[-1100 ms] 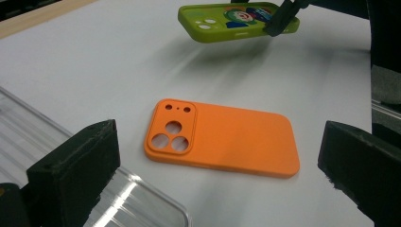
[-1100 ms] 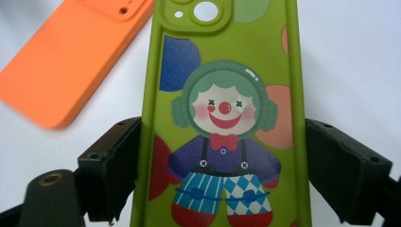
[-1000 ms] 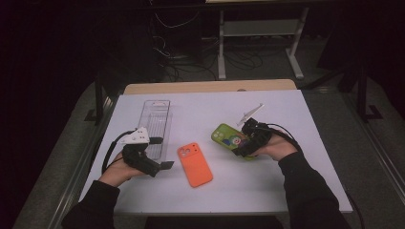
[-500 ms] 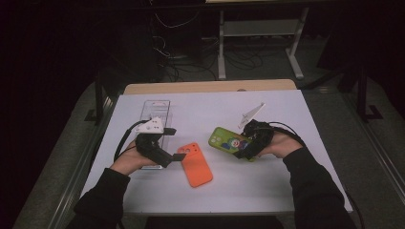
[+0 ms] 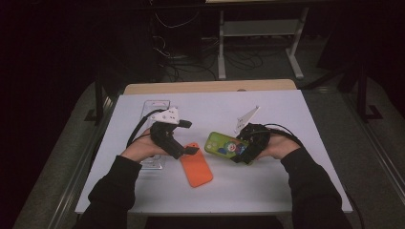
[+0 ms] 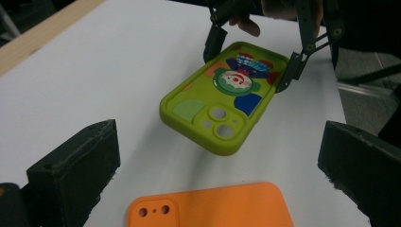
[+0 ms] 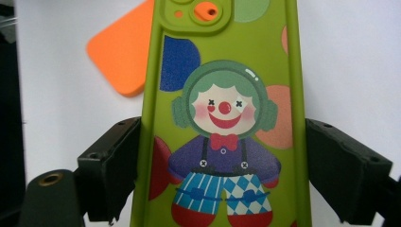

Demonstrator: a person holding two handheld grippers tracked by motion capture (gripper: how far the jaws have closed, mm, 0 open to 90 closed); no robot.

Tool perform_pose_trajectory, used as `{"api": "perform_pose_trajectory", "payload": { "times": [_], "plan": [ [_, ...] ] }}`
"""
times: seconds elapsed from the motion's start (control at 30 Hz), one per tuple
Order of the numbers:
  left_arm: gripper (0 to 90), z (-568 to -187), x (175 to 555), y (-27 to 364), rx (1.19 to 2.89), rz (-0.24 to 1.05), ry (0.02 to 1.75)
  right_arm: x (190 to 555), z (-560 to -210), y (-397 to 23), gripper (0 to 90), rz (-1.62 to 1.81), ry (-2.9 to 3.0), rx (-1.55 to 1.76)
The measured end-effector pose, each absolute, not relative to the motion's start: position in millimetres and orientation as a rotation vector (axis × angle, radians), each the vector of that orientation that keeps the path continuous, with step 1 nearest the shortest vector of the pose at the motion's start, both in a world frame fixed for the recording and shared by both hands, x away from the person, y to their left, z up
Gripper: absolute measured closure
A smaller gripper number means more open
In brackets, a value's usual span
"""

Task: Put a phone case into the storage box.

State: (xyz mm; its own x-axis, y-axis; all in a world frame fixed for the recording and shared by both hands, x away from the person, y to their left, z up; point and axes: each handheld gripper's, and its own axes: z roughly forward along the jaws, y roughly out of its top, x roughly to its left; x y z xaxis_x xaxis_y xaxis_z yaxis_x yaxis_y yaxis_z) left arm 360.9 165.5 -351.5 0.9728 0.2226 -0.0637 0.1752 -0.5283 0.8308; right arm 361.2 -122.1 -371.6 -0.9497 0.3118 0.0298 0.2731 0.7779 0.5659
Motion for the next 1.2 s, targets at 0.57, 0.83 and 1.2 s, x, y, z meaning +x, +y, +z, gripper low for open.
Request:
{"api": "perform_pose_trajectory", "payload": {
  "times": [0.57, 0.83, 1.2],
  "plan": [
    [0.0, -367, 344, 133, 2.242, -0.03, 0.142, 342, -376, -108, 15.2, 0.887, 2.975, 0.291],
    [0.0, -372, 342, 131, 2.275, -0.042, 0.11, 335, -375, -98, 15.1, 0.877, 2.982, 0.197],
    [0.0, -384, 336, 121, 2.366, -0.083, 0.058, 326, -372, -86, 15.1, 0.864, 2.976, 0.115]
  ]
}}
